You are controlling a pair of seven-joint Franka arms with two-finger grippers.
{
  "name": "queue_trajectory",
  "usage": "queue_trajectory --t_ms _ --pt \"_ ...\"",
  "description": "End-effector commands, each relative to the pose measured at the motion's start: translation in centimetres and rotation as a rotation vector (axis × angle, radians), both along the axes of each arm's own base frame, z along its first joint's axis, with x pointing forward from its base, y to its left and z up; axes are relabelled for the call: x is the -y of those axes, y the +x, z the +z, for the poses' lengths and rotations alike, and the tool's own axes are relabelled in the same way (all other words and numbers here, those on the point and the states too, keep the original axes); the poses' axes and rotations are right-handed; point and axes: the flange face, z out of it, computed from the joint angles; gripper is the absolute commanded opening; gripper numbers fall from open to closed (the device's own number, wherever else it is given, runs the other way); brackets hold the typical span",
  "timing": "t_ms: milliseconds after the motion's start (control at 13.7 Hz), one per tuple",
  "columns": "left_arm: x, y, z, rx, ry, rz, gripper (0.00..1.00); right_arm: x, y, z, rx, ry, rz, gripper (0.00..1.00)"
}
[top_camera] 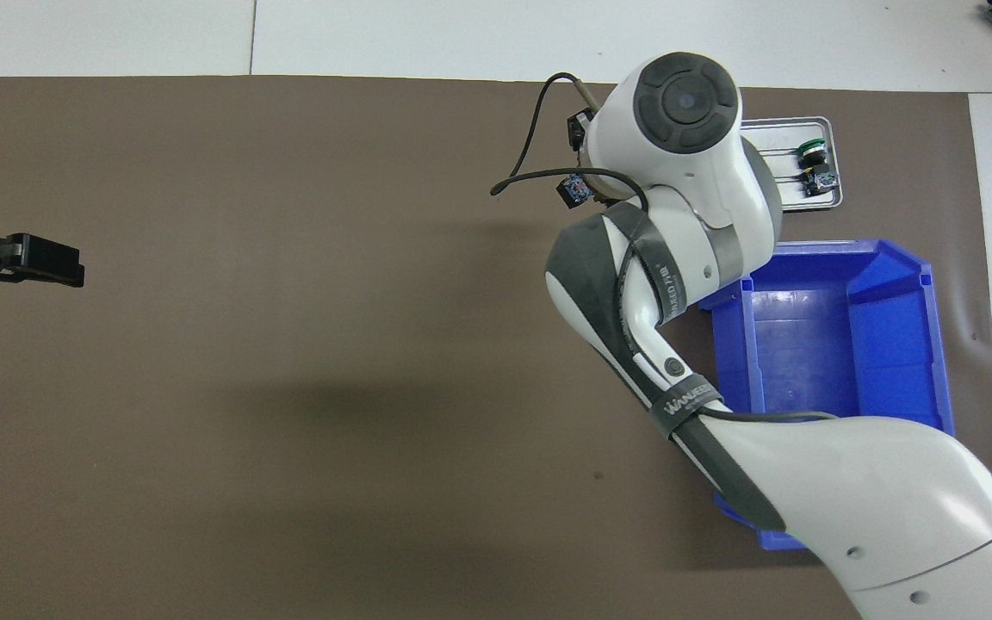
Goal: Place and press button with both arms
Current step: 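Lift the green button with the right gripper toward the table center, then lower the green button onto the table and open the right gripper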
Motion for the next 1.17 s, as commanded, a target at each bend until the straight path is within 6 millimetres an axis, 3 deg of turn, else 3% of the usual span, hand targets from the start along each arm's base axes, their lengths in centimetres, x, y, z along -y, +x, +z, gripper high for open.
queue_trajectory --t_ms 0,292,438,803,1096 --pt "-0.2 -0.9 0.2 -0.001 0.012 0.010 1.00 -4.8 -3.2 0.7 -0.003 -0.003 -0.126 0.00" --pt "-0.2 -0.9 0.2 -0.001 0.012 0.011 1.00 -13.1 -8.5 -0.3 -0.007 0.025 -0.252 0.00" --pt "-0.2 -0.9 0.2 -0.001 0.012 0.010 1.00 -16.5 -11.0 -2.9 0.002 -0.029 -0.301 0.00" --pt "-0.2 -0.9 0.2 -0.001 0.012 0.010 1.00 -19.8 -12.8 -7.3 -0.004 -0.004 -0.435 0.00" --pt "-0.2 -0.9 0.2 -0.001 0.012 0.010 1.00 -20.1 -14.6 -11.1 -0.012 0.042 -0.393 0.00"
